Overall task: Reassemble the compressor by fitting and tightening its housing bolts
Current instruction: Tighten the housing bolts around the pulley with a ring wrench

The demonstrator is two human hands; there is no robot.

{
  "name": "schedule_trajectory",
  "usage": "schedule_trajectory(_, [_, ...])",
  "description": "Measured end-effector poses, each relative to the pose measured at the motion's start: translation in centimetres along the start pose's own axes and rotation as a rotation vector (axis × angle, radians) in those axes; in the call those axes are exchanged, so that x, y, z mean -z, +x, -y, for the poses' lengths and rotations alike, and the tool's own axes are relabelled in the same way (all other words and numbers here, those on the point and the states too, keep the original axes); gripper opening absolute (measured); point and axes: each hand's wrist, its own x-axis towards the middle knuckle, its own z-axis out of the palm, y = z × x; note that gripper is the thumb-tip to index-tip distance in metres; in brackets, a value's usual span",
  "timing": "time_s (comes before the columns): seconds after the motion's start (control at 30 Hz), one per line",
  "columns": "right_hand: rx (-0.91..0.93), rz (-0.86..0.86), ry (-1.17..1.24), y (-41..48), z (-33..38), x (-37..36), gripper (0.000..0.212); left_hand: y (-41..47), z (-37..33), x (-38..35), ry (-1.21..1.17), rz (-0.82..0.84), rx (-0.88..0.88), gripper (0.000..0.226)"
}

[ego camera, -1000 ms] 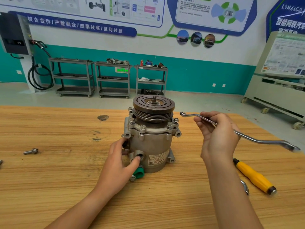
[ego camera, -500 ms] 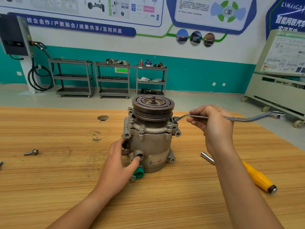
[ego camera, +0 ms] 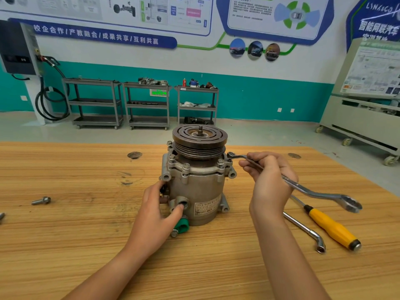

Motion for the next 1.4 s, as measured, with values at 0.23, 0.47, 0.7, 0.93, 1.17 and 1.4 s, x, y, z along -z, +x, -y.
schedule_trajectory(0.23, [0.035,-0.096,0.004,-2.3,-0.7,-1.7,0.036,0.1,0.1,0.0,0.001,-0.005,0.009,0.071])
schedule_trajectory(0.47, [0.16,-0.098,-0.132,-4.1,-1.3,-3.1,0.038,0.0,0.1,-0.1,0.005,-0.017,0.002,0.071])
schedule_trajectory(0.7, [0.042,-0.122,0.1,-0.9,2.0,-0.6,0.033,0.1,0.0,-0.1,-0.01,-0.004,0.015,0.071])
schedule_trajectory(0.93, [-0.129,-0.008,0.055,1.1,2.2,0.1,0.033,0.1,0.0,0.0,-0.015,-0.001,0.018,0.071])
schedule_trajectory(1.17, [-0.126,0.112,-0.067,1.6,1.6,-0.2,0.034,0.0,0.0,0.0,-0.012,0.006,0.018,0.072])
schedule_trajectory(1.4, [-0.094,0.203,-0.229,2.9,2.5,0.0,0.034,0.0,0.0,-0.1,-0.01,-0.004,0.017,0.071])
